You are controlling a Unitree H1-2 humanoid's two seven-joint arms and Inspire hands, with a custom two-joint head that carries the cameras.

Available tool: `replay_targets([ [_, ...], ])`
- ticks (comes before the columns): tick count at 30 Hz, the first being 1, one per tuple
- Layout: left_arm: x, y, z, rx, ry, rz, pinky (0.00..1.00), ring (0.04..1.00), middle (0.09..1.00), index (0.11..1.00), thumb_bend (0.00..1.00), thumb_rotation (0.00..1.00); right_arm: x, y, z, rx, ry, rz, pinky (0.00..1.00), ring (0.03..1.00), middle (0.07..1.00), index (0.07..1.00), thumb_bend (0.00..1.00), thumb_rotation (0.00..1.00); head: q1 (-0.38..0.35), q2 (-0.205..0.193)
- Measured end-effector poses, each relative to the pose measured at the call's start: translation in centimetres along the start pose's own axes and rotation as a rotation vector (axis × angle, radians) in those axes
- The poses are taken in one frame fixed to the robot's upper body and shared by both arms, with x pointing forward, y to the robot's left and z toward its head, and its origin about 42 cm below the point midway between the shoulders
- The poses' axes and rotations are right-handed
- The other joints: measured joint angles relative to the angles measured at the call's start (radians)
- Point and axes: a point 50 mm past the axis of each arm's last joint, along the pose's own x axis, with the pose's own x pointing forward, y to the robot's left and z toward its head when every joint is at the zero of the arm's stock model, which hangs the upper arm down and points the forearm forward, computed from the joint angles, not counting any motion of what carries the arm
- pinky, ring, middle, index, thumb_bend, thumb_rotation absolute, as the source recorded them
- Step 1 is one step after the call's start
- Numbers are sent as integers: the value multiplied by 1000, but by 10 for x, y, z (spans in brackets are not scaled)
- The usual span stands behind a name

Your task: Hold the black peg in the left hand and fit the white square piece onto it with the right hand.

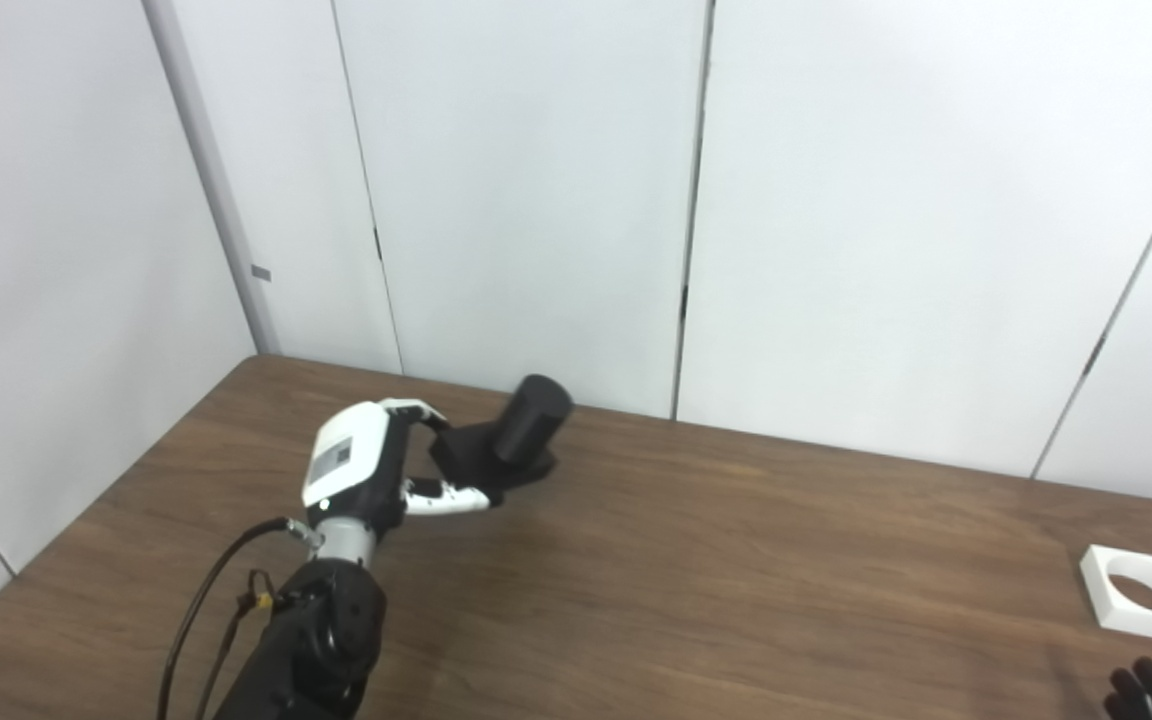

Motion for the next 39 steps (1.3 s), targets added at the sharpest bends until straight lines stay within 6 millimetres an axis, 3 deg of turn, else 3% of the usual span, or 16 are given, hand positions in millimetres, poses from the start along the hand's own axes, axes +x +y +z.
replay_targets([
  [7, -19, 8, 19, -53, -104, -38, 747, 853, 809, 486, 510, 51, 0, 3, 0, -36, 2, 0, 1000, 1000, 970, 1000, 439, 867, -34, 14],
  [13, -42, 8, 34, -158, -185, -132, 824, 901, 837, 487, 507, 51, 0, 3, 0, -37, 2, -1, 1000, 1000, 949, 1000, 466, 856, -74, 34],
  [16, -54, 7, 39, -200, -236, -190, 969, 933, 862, 488, 506, 52, 0, 4, 0, -42, 1, -2, 1000, 1000, 942, 1000, 465, 859, -87, 41],
  [19, -68, 3, 41, -206, -280, -222, 997, 961, 869, 487, 507, 55, 1, 4, 0, -42, 1, -4, 1000, 1000, 942, 1000, 469, 838, -97, 51],
  [26, -109, -18, 40, -238, -296, -309, 1000, 983, 880, 486, 507, 56, 1, 6, -1, -14, 3, -4, 1000, 999, 940, 1000, 563, 807, -123, 78],
  [35, -162, -51, 53, -288, -344, -447, 1000, 992, 875, 485, 508, 55, 2, 11, 0, -31, 10, -7, 1000, 999, 934, 1000, 562, 843, -189, 138],
  [39, -174, -60, 55, -274, -355, -506, 1000, 994, 874, 486, 509, 52, 3, 13, 1, -33, 18, -15, 1000, 990, 929, 1000, 579, 844, -207, 155],
])
